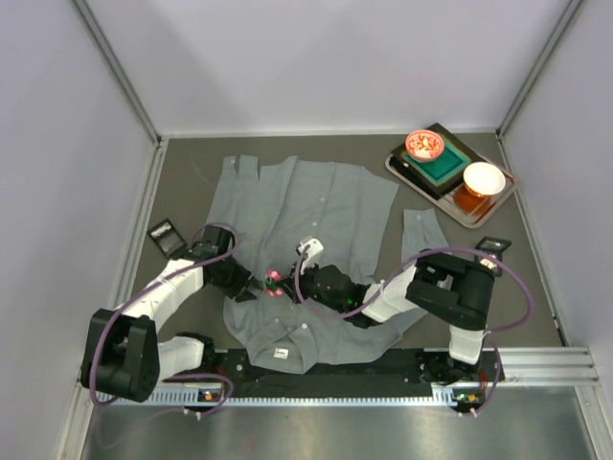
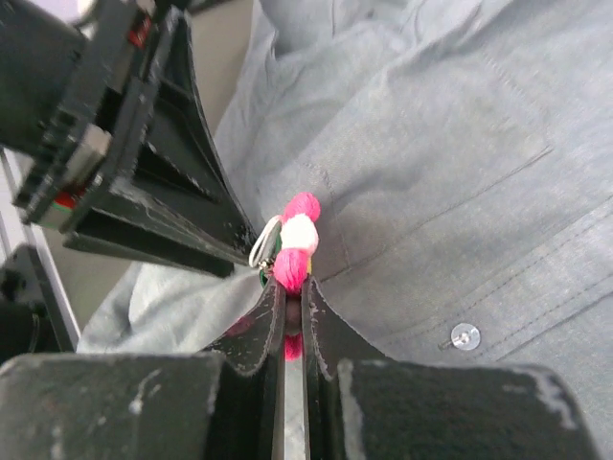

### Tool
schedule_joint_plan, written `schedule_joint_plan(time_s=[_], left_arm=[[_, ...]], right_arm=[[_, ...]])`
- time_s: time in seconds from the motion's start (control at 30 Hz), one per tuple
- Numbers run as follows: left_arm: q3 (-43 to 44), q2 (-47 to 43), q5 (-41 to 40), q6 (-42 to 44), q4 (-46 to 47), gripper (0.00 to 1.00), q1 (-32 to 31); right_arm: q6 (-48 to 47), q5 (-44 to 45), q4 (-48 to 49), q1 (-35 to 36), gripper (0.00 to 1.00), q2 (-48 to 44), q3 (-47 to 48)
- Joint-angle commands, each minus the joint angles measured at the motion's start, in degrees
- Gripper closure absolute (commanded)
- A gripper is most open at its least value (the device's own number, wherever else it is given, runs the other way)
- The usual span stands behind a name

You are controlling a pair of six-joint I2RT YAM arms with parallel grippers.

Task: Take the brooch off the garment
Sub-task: Remove the brooch from the clothes.

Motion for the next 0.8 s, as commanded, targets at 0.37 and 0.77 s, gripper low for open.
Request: schedule_joint_plan(time_s=[0.37, 0.77], left_arm=[[3.35, -3.10, 8.78, -3.19, -1.56, 0.57, 3.08], [1.71, -7.93, 14.04, -14.70, -1.16, 0.56, 5.72]], right_arm=[[-2.82, 18.66, 25.36, 2.47, 1.00, 1.95, -3.31], [-3.70, 20.33, 21.15, 4.75, 1.00, 0.64, -3.41]])
